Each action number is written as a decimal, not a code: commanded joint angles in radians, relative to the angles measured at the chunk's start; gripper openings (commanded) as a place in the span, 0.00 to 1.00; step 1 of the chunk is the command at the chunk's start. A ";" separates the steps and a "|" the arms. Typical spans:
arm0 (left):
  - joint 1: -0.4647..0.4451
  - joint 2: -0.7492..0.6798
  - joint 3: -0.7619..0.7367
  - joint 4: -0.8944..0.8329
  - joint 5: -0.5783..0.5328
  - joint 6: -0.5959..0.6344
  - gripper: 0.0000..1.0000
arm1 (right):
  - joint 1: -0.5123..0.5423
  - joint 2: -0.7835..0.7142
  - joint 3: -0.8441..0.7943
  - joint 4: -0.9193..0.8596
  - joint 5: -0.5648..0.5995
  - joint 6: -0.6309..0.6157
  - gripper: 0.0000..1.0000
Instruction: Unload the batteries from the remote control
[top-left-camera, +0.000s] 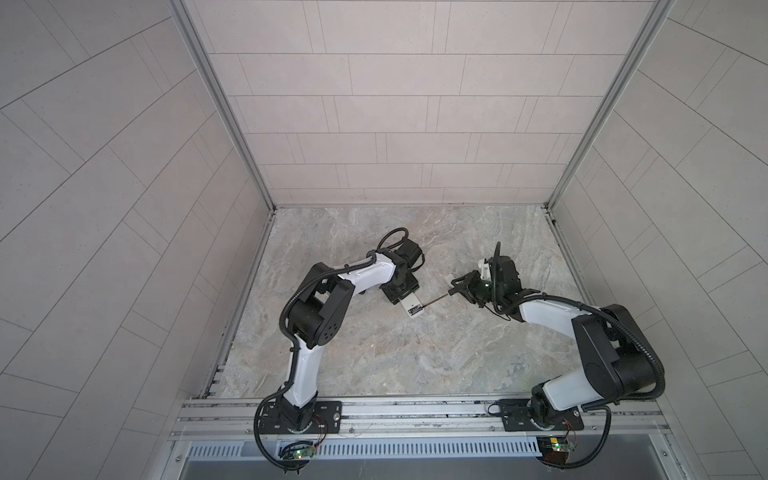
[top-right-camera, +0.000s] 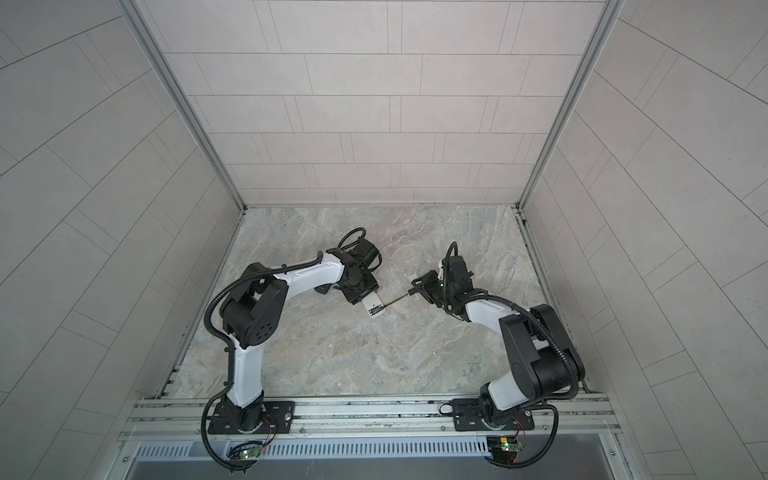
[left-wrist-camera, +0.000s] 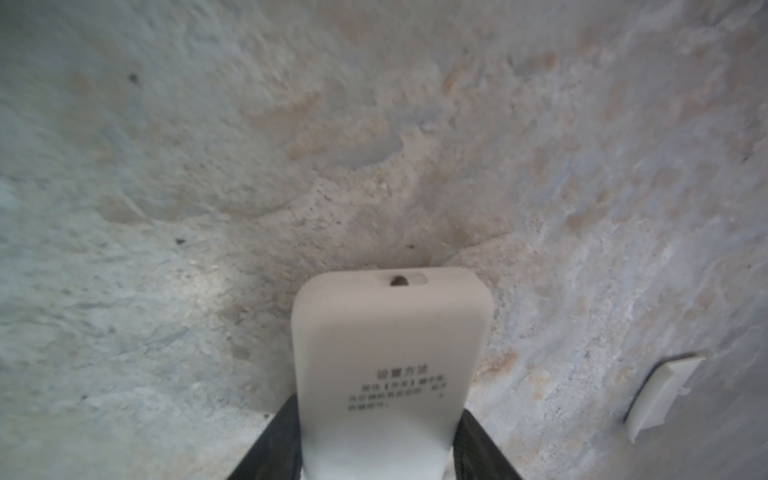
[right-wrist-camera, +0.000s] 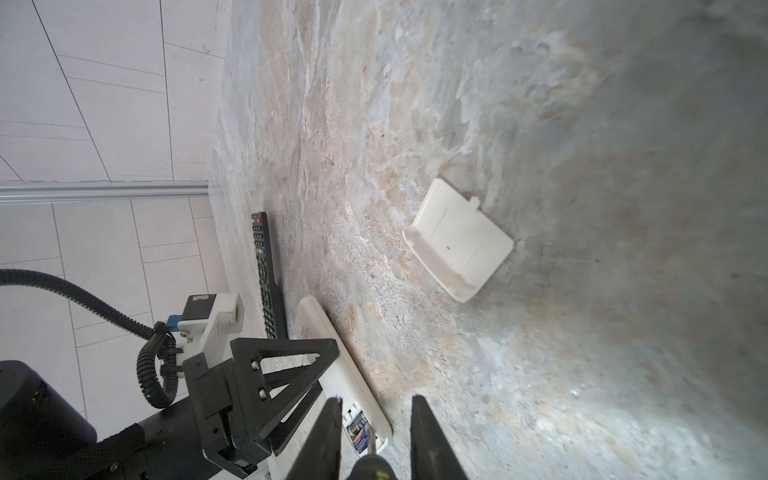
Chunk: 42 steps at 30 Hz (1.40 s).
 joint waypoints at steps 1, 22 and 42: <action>-0.016 0.036 -0.041 -0.026 0.047 -0.034 0.38 | 0.020 0.063 -0.042 -0.046 0.049 -0.002 0.00; -0.013 0.040 -0.039 -0.034 0.045 -0.036 0.38 | -0.001 0.116 -0.044 -0.072 0.038 -0.003 0.00; -0.010 0.036 -0.052 -0.024 0.045 -0.044 0.38 | -0.026 0.168 -0.075 -0.015 0.027 0.024 0.00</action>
